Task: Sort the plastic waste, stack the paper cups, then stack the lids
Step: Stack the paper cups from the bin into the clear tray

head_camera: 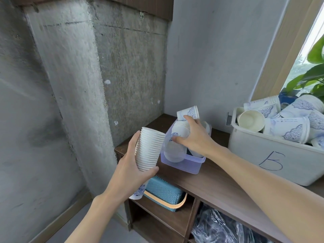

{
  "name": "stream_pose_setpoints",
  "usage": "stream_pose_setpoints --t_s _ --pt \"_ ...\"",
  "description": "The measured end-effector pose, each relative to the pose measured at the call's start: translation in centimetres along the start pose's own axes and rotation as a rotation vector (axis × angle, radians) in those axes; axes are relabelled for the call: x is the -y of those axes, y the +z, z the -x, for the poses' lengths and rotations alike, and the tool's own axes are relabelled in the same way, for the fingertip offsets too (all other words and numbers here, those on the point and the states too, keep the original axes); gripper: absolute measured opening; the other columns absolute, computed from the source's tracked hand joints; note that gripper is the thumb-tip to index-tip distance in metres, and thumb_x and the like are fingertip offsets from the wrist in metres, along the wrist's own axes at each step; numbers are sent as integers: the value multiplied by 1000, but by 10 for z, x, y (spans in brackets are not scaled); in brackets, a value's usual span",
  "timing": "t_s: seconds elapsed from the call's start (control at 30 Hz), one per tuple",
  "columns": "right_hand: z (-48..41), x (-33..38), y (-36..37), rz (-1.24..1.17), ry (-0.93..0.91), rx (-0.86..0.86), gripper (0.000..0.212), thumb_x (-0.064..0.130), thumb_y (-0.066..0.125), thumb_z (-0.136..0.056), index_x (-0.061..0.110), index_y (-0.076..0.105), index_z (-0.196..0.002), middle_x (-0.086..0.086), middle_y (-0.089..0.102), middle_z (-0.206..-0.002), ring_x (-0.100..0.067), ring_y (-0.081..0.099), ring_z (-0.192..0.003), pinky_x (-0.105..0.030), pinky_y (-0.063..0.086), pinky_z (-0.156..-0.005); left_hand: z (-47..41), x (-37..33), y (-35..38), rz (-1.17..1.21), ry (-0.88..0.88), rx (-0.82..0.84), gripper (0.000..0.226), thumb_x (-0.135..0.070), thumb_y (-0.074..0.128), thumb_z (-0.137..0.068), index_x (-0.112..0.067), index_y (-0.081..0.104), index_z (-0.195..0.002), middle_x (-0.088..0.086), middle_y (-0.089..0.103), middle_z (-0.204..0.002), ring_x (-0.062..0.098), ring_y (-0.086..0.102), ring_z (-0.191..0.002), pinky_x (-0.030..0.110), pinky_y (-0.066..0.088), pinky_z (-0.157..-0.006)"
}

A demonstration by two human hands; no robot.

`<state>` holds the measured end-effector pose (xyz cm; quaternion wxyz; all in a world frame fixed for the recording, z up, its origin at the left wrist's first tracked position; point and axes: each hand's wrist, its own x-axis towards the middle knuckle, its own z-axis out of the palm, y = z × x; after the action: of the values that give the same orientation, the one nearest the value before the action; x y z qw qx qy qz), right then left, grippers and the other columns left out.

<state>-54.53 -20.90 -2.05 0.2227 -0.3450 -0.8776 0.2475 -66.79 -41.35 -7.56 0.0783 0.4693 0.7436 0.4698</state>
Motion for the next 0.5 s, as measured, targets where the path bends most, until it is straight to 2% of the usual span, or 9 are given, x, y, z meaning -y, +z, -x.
stream_pose_setpoints --t_s 0.07,0.17,0.27,0.33,0.43,0.5 --pt "-3 -1 3 -18 12 -2 86 48 72 -80 25 24 -148 -4 35 -147 -25 42 -128 -41 39 -102 -1 3 1 -12 6 2 107 -35 84 -74 -60 9 -146 -37 46 -123 6 57 -111 34 49 -93" --pt "-4 -2 6 -55 -7 -62 69 37 69 -85 23 33 -143 -4 43 -139 -24 46 -123 -40 40 -100 -2 5 2 -34 19 13 106 -36 84 -74 -59 9 -147 -48 36 -123 6 55 -113 33 47 -96" --pt "-3 -2 5 -92 -19 -127 55 25 64 -91 20 40 -140 -4 46 -136 -20 46 -120 -31 38 -98 -2 5 3 -45 30 20 107 -36 84 -75 -58 8 -147 -49 35 -124 3 54 -114 31 46 -96" --pt "-4 -1 3 -77 -34 -155 46 22 64 -91 16 49 -134 -4 50 -130 -16 47 -111 -24 34 -90 -1 5 4 -52 28 25 107 -37 83 -75 -58 8 -147 -44 40 -125 6 55 -113 34 48 -97" --pt "-3 0 -3 -73 -80 -170 18 20 64 -90 12 63 -106 -4 61 -104 -14 51 -89 -24 34 -75 0 3 5 -54 25 30 107 -38 83 -75 -58 7 -147 -39 43 -124 5 56 -110 32 48 -94" --pt "1 1 -9 -110 -102 -154 9 18 65 -89 10 61 -89 -3 61 -87 -16 51 -78 -26 35 -63 0 0 5 -50 26 33 107 -38 82 -75 -58 6 -147 -31 44 -126 1 55 -108 28 47 -90"
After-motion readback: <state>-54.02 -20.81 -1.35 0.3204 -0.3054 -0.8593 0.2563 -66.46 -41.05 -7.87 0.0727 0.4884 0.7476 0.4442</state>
